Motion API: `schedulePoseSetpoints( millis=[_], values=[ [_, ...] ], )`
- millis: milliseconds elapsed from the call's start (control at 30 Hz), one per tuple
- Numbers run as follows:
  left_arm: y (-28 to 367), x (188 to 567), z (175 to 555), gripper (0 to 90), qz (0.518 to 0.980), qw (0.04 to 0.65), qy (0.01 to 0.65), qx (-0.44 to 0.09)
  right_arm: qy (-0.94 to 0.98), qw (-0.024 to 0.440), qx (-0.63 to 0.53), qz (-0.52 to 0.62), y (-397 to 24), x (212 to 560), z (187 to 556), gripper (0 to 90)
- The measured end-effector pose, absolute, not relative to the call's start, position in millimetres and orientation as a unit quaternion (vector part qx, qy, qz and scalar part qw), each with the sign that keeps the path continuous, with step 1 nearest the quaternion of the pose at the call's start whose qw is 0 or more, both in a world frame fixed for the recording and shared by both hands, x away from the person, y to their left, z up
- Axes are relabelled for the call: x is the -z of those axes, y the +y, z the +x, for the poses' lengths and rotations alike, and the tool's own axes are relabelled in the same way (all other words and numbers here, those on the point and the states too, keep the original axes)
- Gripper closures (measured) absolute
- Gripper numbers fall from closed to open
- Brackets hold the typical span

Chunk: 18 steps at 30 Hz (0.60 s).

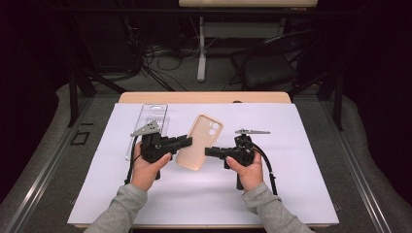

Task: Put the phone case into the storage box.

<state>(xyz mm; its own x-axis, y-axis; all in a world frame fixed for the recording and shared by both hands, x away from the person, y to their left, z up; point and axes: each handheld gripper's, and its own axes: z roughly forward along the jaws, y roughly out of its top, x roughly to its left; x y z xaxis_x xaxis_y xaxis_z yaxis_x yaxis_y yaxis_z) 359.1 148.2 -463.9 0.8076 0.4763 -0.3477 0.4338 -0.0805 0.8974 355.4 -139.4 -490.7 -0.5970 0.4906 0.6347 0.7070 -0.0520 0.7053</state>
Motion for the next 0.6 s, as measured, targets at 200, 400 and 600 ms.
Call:
schedulePoseSetpoints(
  millis=[200, 400, 600],
  values=[
    [147.8, 464.6, 359.3, 80.4, 0.735, 0.603, 0.309, -0.017, -0.677, 0.100, 0.576, -0.447, -139.9, 490.9, 355.5, 80.8],
    [147.3, 465.7, 359.4, 80.4, 0.733, 0.605, 0.310, -0.017, -0.672, 0.104, 0.574, -0.456, -140.0, 490.8, 354.9, 81.1],
    [147.3, 465.8, 359.6, 80.4, 0.734, 0.604, 0.310, -0.017, -0.668, 0.109, 0.574, -0.461, -140.0, 491.1, 354.8, 81.2]
  ],
)
